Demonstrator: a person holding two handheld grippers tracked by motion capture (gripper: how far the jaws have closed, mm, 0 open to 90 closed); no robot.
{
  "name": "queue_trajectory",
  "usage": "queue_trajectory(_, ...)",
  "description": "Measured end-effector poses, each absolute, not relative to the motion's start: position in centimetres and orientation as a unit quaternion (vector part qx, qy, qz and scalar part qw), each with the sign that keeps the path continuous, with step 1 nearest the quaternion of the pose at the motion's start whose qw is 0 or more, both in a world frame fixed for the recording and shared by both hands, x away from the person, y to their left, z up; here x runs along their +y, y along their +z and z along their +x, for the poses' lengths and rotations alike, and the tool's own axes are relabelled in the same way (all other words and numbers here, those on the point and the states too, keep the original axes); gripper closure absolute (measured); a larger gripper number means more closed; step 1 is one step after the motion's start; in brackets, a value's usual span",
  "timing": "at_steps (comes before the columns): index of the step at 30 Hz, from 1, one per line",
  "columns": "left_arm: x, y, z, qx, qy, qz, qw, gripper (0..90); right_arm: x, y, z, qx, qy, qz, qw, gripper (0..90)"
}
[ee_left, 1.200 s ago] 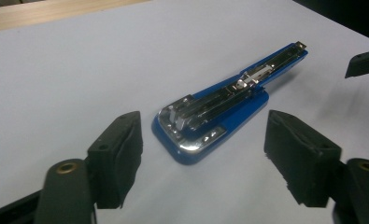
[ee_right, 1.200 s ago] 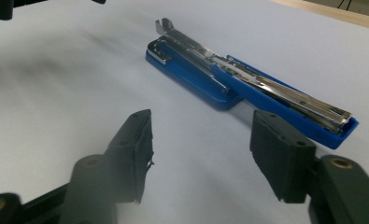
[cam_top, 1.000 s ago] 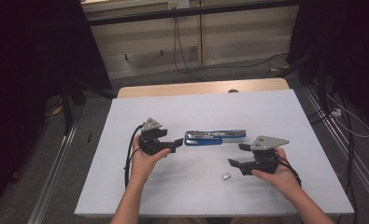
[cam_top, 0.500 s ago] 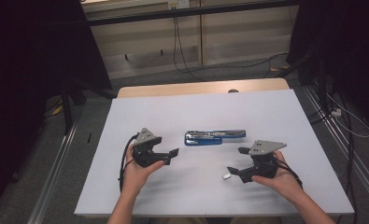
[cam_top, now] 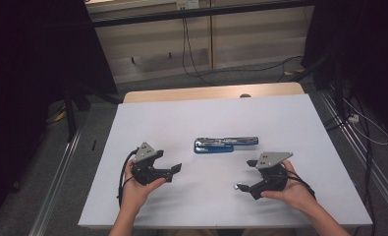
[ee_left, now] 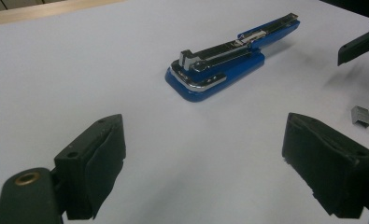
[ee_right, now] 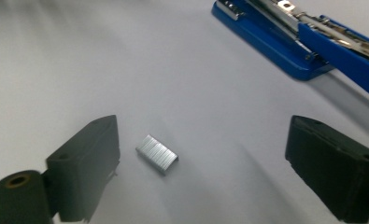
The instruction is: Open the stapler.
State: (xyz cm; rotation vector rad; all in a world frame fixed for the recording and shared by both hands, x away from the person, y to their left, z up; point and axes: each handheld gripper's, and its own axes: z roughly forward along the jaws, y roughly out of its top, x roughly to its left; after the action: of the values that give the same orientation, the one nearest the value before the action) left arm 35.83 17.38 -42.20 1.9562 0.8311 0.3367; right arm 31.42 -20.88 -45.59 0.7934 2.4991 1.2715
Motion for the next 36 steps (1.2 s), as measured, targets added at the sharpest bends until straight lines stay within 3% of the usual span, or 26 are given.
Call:
queue_trajectory(10, 18.0, -42.3, 35.8, 0.341, 0.137, 0.797, 0.480, 12.4, -21.0, -45.8, 31.8, 0.865, 0.422, 0.258, 0.090, 41.9)
queue_trajectory(22, 18.6, -42.0, 36.0, 0.346, 0.136, 0.790, 0.487, 10.5, -20.6, -46.0, 31.8, 0.872, 0.418, 0.242, 0.077, 51.9)
queue_trajectory(36, 18.8, -42.1, 36.1, 0.349, 0.137, 0.795, 0.477, 10.8, -20.1, -46.1, 31.5, 0.881, 0.413, 0.223, 0.064, 57.1)
